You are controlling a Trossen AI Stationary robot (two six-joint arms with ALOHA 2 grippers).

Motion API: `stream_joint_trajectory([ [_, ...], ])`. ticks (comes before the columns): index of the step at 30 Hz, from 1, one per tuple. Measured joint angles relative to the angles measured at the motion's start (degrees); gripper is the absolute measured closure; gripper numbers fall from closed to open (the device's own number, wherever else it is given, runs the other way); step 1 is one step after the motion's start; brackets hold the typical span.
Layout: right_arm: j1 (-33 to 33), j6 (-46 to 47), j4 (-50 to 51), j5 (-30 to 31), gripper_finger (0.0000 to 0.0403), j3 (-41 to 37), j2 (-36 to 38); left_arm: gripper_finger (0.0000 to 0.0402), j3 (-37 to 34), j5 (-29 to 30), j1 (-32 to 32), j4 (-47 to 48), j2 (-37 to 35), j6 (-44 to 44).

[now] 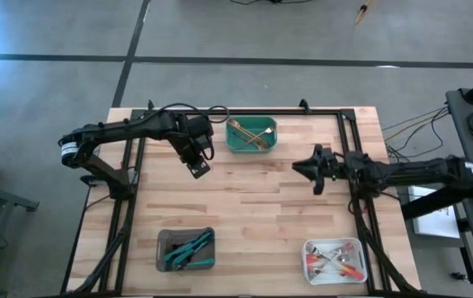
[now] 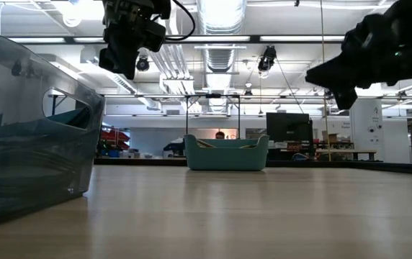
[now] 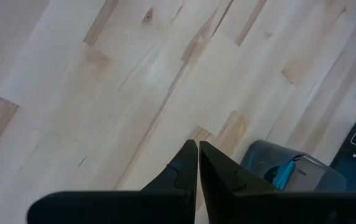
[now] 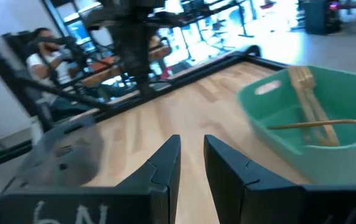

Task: Sort silverware by color (type)
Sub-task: Return to Home Position

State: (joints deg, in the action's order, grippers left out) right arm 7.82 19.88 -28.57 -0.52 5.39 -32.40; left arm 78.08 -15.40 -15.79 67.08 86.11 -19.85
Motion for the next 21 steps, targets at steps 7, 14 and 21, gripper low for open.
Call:
stream_joint_trajectory([
  [7,18.0,1.6,2.8,-12.9,0.0339,0.0,0.0,0.0402,0.0,0.3,0.0,-0.4,0.0,1.3],
  [14,29.8,2.9,4.3,-19.0,0.0339,0.0,0.0,0.0402,0.0,5.9,0.0,-0.5,0.0,1.4],
  [21,33.1,2.2,5.8,-12.4,0.0339,0.0,0.0,0.0401,0.0,6.0,0.0,-0.6,0.0,1.4],
])
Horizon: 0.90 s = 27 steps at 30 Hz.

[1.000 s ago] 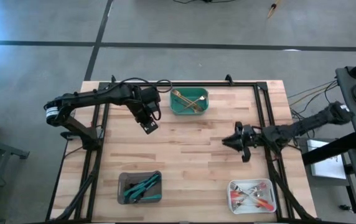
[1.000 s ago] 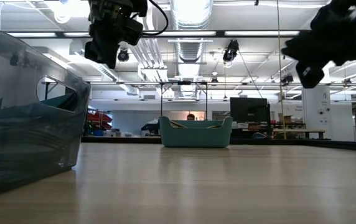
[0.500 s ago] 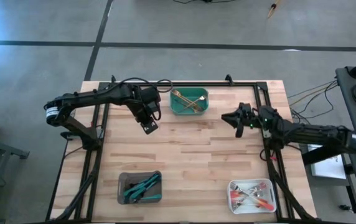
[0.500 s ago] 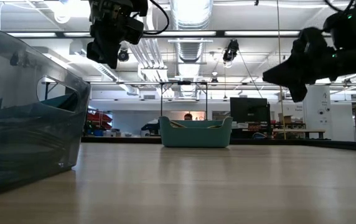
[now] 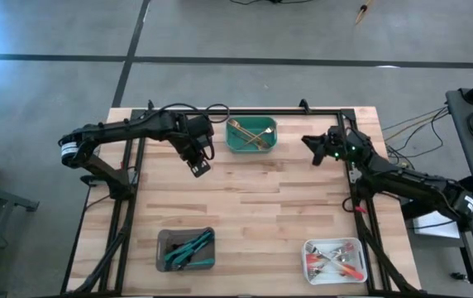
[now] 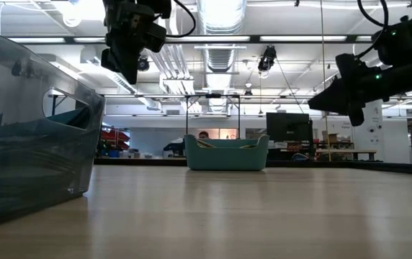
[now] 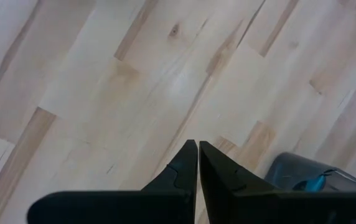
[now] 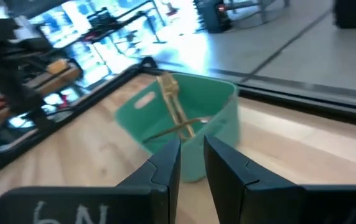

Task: Sort silverware by color (type)
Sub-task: Return to Home Position

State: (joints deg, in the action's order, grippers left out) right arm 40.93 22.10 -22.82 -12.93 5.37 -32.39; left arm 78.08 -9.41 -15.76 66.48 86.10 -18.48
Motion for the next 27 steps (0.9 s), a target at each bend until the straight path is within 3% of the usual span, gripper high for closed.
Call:
stream_joint_trajectory([
  [16,0.0,-0.1,0.6,1.4,0.0339,0.0,-0.4,0.0401,0.0,0.0,0.0,-4.0,0.0,1.6],
  [27,2.8,0.0,1.9,1.4,0.0339,-4.6,15.9,0.0401,0.0,1.5,0.0,-4.4,0.0,0.6],
])
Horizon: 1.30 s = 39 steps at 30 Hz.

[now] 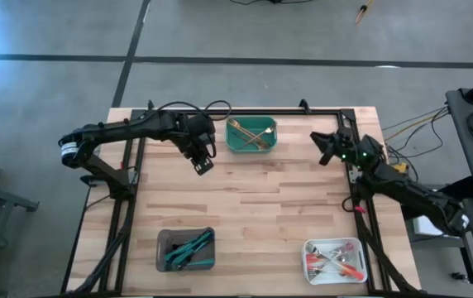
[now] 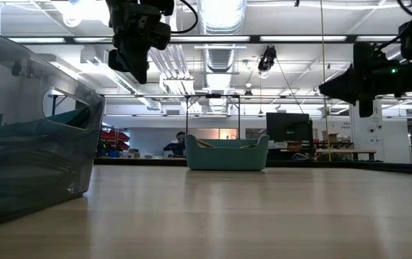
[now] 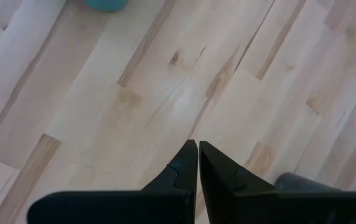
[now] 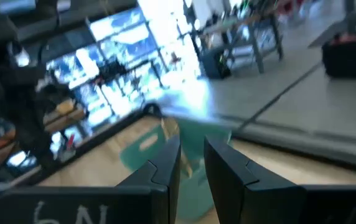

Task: Sort silverware by color (type)
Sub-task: Return to Home Position

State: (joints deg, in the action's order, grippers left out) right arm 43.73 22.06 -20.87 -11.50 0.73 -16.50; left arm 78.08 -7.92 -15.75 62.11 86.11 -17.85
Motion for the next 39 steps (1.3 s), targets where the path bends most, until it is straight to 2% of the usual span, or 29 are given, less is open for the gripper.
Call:
stream_joint_trajectory([
  [8,5.9,0.0,0.9,0.1,0.0339,0.0,7.7,0.0401,0.0,0.1,0.0,0.0,0.0,0.8],
  [15,6.6,0.0,0.9,0.1,0.0339,0.0,10.4,0.0401,0.0,0.1,0.0,-1.4,0.0,3.9],
  [24,6.6,0.0,0.9,0.1,0.0339,0.0,10.4,0.0401,0.0,8.5,0.0,-5.1,0.1,6.8],
  [28,6.6,0.0,0.9,0.1,0.0339,0.0,10.4,0.0401,-1.8,9.0,0.1,-7.9,0.1,7.9],
  [32,6.6,0.0,0.9,0.0,0.0339,0.0,10.4,0.0401,-8.6,8.4,-0.3,-15.0,-1.2,8.4],
  [39,6.6,0.0,0.9,0.0,0.0339,0.0,10.1,0.0401,-33.1,8.4,-2.8,-41.7,-13.9,4.5],
])
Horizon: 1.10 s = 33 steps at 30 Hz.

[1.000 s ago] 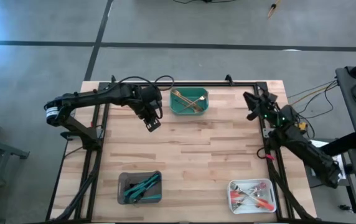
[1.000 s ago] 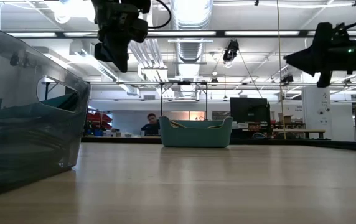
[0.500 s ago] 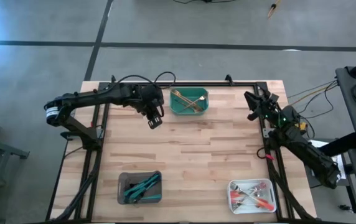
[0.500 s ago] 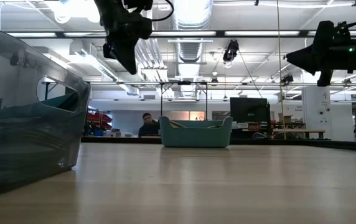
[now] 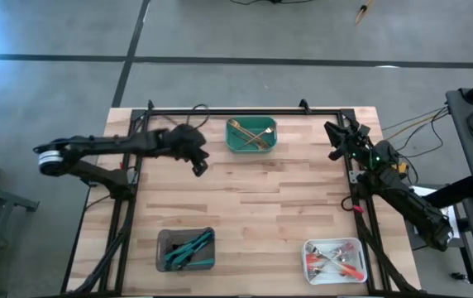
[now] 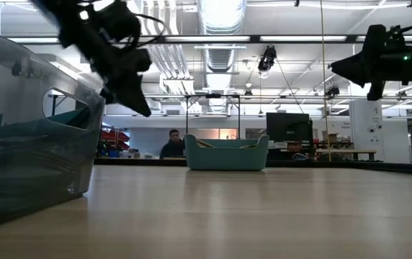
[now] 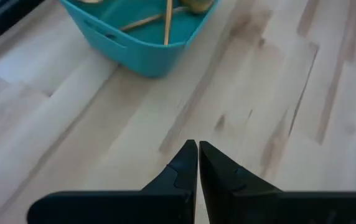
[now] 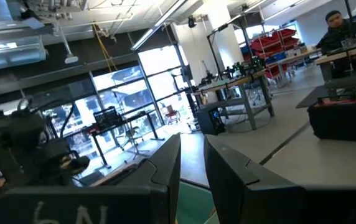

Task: Sort silverware by color (type)
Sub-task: Return to Home Position

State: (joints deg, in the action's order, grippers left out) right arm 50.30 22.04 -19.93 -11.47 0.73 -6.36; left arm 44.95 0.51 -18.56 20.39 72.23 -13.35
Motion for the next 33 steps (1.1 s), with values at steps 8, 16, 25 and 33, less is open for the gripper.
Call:
stream_joint_trajectory([
  [8,0.0,0.0,0.1,0.0,0.0339,0.0,-0.2,0.0401,-25.5,0.0,-3.2,-30.2,-11.9,-4.7],
  [16,0.0,0.0,0.0,0.0,0.0339,0.0,-0.2,0.0401,-37.7,0.5,-8.2,-34.3,-28.0,-4.8],
  [25,0.0,0.0,0.0,0.0,0.0339,0.0,-0.2,0.0401,-40.0,2.7,-13.7,-31.2,-42.9,2.1],
  [33,0.0,0.0,0.0,0.0,0.0339,0.0,-0.2,0.0401,-41.3,16.5,-18.4,-30.9,-52.1,3.9],
])
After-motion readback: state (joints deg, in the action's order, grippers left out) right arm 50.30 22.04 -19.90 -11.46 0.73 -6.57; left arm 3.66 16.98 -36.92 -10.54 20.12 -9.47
